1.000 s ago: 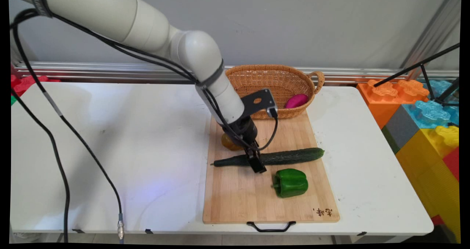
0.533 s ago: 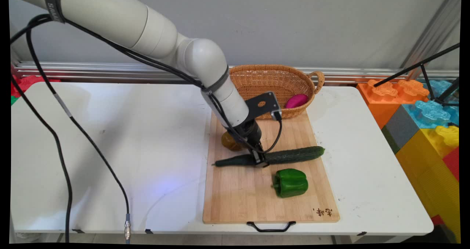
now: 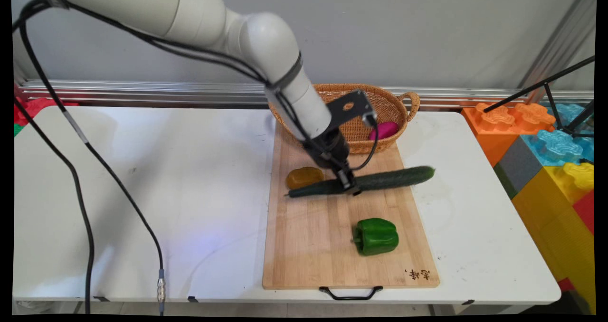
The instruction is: Place the picked object in the vegetable basket
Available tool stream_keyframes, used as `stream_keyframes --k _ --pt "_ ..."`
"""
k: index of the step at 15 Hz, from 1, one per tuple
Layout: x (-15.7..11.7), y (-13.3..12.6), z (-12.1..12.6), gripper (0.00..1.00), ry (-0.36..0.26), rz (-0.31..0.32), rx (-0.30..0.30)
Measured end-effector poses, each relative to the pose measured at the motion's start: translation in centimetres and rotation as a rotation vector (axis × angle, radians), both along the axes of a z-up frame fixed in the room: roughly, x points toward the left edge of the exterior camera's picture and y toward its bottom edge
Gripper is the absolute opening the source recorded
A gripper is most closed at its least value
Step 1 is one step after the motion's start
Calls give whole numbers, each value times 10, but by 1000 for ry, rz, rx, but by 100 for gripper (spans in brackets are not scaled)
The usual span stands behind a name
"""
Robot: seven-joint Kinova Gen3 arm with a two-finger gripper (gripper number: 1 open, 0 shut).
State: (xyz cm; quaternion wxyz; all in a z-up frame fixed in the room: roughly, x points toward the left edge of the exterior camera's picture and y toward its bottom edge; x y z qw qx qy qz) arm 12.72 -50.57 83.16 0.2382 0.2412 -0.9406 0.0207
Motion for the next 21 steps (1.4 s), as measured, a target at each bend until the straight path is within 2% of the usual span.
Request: stream_keyframes --k 4,6,9,11,14,17,21 --pt "-10 -15 31 0 47 31 -37" --pt "-9 -34 50 0 61 64 -95" --pt "2 -57 62 0 49 101 -164" --pt "17 -79 65 0 20 131 -225" --pt "39 -108 55 0 -30 157 -294" --pt "54 -128 37 0 -58 179 -332" --pt "65 -149 -1 0 -58 243 -321"
